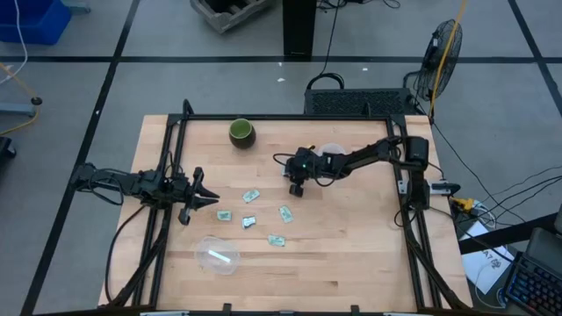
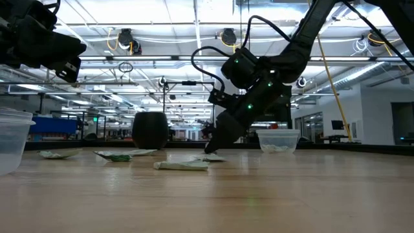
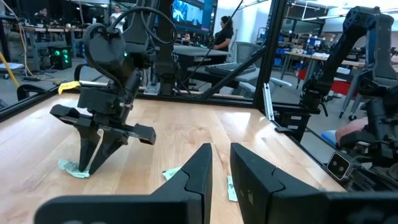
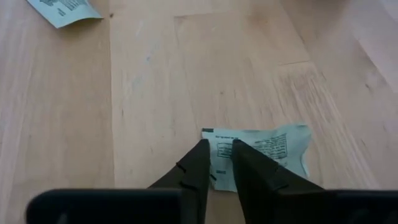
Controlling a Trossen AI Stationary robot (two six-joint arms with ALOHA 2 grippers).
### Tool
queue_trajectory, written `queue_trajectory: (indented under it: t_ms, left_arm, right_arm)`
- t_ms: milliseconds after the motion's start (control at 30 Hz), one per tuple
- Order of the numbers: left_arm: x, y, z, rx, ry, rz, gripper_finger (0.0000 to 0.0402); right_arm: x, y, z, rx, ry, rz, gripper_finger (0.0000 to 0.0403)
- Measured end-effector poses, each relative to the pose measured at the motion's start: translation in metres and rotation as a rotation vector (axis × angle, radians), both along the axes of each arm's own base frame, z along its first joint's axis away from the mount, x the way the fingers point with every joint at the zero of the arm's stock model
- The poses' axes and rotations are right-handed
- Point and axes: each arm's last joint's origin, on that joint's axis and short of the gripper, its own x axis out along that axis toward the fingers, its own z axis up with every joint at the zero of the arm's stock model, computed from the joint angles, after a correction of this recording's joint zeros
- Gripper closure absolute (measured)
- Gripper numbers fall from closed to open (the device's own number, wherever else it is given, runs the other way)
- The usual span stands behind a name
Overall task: Pick and place items into bin
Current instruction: Put the green stevia packet into the top transparent bin
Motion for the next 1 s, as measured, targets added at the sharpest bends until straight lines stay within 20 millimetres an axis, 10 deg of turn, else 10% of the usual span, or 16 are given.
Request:
queue_trajectory:
  t_ms: [533, 1000]
  left_arm:
    - [0.0, 0.0, 0.0, 0.0, 0.0, 0.0, 0.0341]
    - [0.0, 0.0, 0.0, 0.0, -0.001, 0.001, 0.0341]
  right_arm:
    - [0.0, 0.009, 0.003, 0.013, 0.016, 0.037, 0.0395]
    - [-0.004, 0.044, 0.053, -0.056, -0.058, 0.123, 0.04]
